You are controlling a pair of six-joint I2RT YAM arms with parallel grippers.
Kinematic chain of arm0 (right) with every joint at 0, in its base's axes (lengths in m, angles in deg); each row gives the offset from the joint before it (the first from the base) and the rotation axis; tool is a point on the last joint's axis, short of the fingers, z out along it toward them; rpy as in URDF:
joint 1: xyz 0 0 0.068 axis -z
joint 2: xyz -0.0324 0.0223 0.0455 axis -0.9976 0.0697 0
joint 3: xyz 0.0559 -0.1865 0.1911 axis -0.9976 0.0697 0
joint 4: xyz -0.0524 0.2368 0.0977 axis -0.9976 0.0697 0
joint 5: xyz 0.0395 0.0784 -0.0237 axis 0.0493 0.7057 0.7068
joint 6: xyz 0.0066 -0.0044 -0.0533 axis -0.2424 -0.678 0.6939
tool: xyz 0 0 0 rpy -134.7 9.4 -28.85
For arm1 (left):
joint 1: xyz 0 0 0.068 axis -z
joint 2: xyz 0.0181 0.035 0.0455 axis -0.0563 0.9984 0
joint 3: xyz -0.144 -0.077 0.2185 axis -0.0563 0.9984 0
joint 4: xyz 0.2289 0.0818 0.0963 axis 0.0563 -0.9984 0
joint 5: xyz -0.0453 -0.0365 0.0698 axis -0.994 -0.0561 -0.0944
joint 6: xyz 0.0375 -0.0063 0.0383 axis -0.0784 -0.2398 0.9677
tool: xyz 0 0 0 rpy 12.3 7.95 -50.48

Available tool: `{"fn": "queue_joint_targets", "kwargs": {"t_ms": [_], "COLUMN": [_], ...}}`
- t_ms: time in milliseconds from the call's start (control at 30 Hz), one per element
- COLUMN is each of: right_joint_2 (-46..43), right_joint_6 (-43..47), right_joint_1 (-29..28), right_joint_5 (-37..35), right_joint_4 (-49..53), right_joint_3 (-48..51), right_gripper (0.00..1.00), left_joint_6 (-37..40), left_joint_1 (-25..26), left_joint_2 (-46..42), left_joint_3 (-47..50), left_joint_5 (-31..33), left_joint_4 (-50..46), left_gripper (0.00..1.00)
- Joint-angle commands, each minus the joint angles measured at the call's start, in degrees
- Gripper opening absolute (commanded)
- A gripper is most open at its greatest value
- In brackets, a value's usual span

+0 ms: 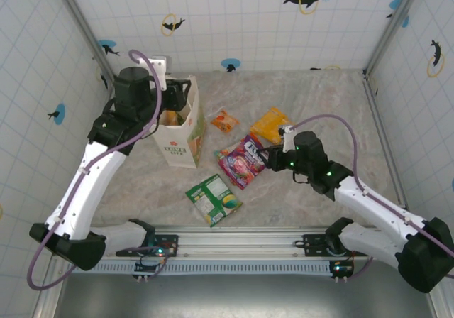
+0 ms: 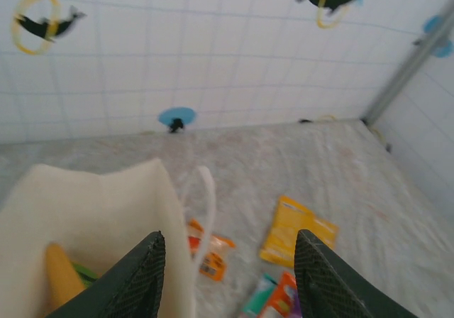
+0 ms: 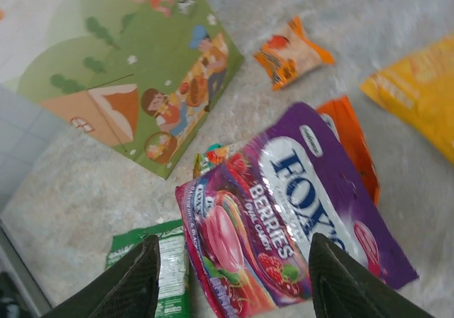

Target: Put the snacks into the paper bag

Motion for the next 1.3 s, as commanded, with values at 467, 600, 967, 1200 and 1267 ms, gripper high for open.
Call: {"fn": "queue_joint_targets", "kwargs": {"t_ms": [467,600,967,1200,1267], "right_joint_2": [7.1,11.1,19.3,23.8,24.7], "right_joint_6": [-32.9,-34.5,-38.3,-40.1,-39.7], "right_joint_1": [5.1,6.3,7.4,8.1,8.0], "right_joint_5": [7.6,9.4,8.1,9.9,9.9], "right_joint_4": [-22.1,-30.1,-37.3,-43.0,-42.4], "right_joint_3": [16.1,17.0,16.2,16.1,15.4], "right_gripper": [0.69,0.66,0.63,0.61,0.61], "left_joint_6": [-5.6,-6.1,-8.5,-8.3,-8.3], "left_joint_1": [-0.2,-0.2,-0.2,-0.3,-0.3], "left_joint_2": [0.3,0.3,0.9,1.1,1.1], "left_joint_3": [5.7,7.2,10.3,10.6,10.7], "left_joint_5": [-21.8,-22.0,-24.4,-24.1,-24.2], "left_joint_4": [1.3,2.5,6.3,6.7,7.0], "left_gripper": [0.52,0.52,0.52,0.52,0.52]}}
